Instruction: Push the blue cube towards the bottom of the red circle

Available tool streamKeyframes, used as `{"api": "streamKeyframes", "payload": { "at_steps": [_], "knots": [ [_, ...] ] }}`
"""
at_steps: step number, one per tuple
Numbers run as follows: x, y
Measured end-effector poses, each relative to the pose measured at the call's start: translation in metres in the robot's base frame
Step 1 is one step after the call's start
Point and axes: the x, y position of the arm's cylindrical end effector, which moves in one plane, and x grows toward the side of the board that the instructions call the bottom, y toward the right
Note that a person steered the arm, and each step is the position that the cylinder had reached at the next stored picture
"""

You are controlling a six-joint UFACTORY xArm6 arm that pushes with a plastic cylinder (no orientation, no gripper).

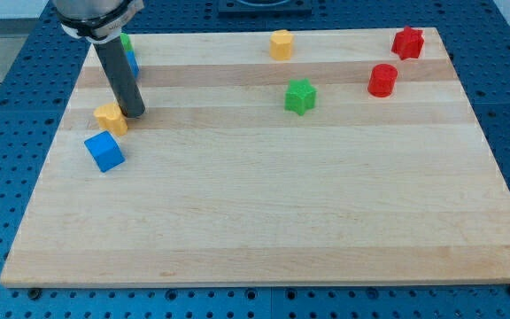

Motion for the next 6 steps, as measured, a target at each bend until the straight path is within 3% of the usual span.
{"api": "streamKeyframes", "payload": {
  "at_steps": [1,3,4,6],
  "knots": [
    [0.006,0.030],
    [0.092,0.123],
    [0.144,0.113],
    [0.159,-0.035]
  ]
}}
